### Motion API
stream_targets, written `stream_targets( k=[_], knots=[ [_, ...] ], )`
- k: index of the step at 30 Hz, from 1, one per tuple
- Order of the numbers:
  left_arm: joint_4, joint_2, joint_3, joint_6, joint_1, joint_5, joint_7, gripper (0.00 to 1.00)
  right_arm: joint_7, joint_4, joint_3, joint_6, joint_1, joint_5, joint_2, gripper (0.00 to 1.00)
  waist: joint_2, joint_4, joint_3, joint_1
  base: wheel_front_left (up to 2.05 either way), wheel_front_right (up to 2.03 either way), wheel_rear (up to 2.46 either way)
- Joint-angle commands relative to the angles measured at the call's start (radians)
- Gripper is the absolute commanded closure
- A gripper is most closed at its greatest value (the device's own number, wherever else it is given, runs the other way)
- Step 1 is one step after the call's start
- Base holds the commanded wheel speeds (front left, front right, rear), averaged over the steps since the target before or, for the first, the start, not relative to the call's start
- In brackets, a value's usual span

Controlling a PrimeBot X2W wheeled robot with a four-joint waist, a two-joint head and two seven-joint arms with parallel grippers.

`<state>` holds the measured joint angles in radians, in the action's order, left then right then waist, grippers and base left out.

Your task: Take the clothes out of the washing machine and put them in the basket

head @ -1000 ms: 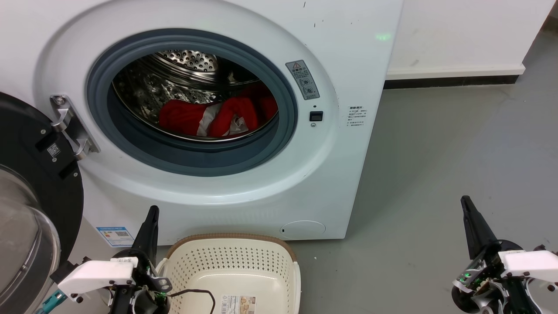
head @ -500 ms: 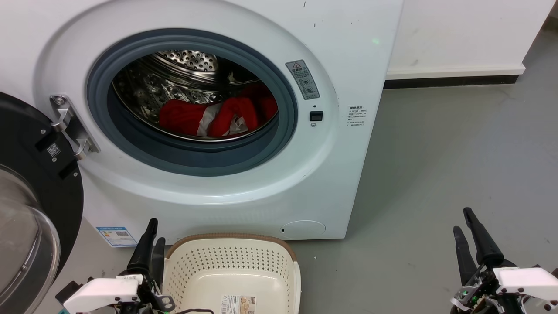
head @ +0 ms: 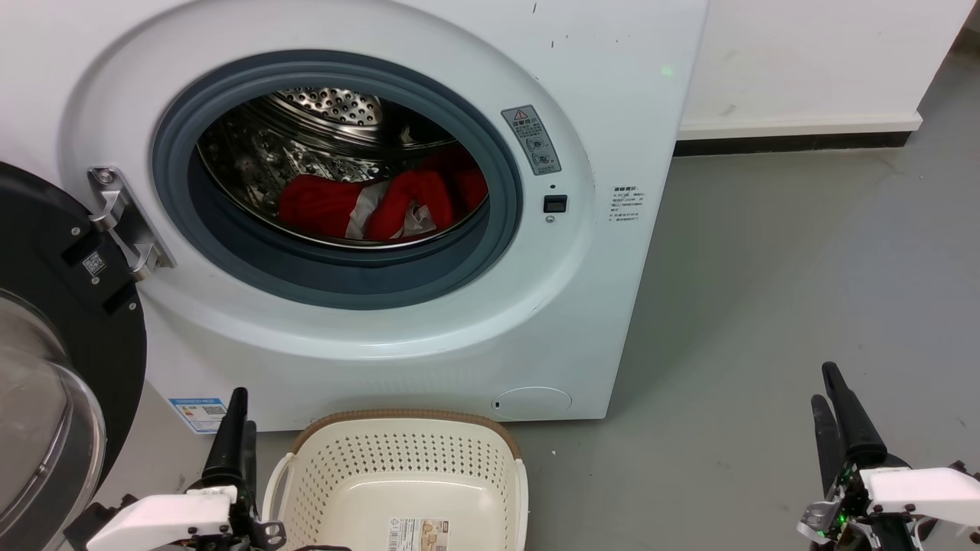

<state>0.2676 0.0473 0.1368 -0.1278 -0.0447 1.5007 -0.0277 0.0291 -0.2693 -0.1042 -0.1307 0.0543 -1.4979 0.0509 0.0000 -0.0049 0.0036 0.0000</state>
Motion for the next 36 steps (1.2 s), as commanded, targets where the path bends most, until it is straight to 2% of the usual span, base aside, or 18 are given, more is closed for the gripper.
stream_targets(
  k=[1, 4, 13, 17, 18, 20, 28, 36],
  knots=[
    [-0.022, 0.002, 0.018, -0.001, -0.007, -0.030, 0.013, 0.00, -0.014, 0.019, -0.005, 0.000, 0.004, 0.047, 0.001, 0.00, 0.0000, 0.000, 0.000, 0.0000, 0.00, 0.00, 0.00],
    [-0.026, 0.002, 0.039, -0.001, -0.007, -0.077, 0.025, 0.00, -0.026, 0.024, -0.009, 0.000, 0.003, 0.118, 0.001, 0.00, 0.0000, -0.001, 0.001, 0.0000, 0.00, 0.00, 0.00],
    [-0.114, 0.002, 0.087, 0.060, -0.016, -0.271, 0.061, 0.00, -0.062, 0.113, 0.002, 0.000, 0.005, 0.386, 0.000, 0.00, 0.0000, -0.001, 0.006, 0.0000, 0.00, 0.00, 0.00],
    [-0.170, 0.002, 0.086, 0.077, -0.010, -0.335, 0.076, 0.00, -0.077, 0.160, 0.015, 0.000, 0.005, 0.519, 0.000, 0.00, 0.0000, -0.001, 0.009, 0.0000, 0.00, 0.00, 0.00],
    [-0.170, 0.002, 0.086, 0.077, -0.010, -0.335, 0.076, 0.00, -0.077, 0.160, 0.015, 0.000, 0.005, 0.519, 0.000, 0.00, 0.0000, -0.001, 0.009, 0.0000, 0.00, 0.00, 0.00],
    [-0.207, 0.002, 0.072, 0.082, -0.003, -0.385, 0.086, 0.00, -0.087, 0.190, 0.026, 0.000, 0.002, 0.608, 0.000, 0.00, 0.0000, -0.002, 0.011, 0.0000, 0.00, 0.00, 0.00],
    [-0.255, 0.003, 0.032, 0.065, 0.020, -0.490, 0.110, 0.00, -0.111, 0.226, 0.035, 0.000, -0.007, 0.748, 0.000, 0.00, 0.0000, -0.003, 0.012, 0.0000, 0.00, 0.00, 0.00],
    [-0.315, 0.003, 0.001, 0.089, 0.027, -0.651, 0.135, 0.00, -0.136, 0.255, 0.056, 0.000, -0.013, 0.881, 0.000, 0.00, 0.0000, -0.007, 0.016, 0.0000, 0.00, 0.00, 0.00]
  ],
)
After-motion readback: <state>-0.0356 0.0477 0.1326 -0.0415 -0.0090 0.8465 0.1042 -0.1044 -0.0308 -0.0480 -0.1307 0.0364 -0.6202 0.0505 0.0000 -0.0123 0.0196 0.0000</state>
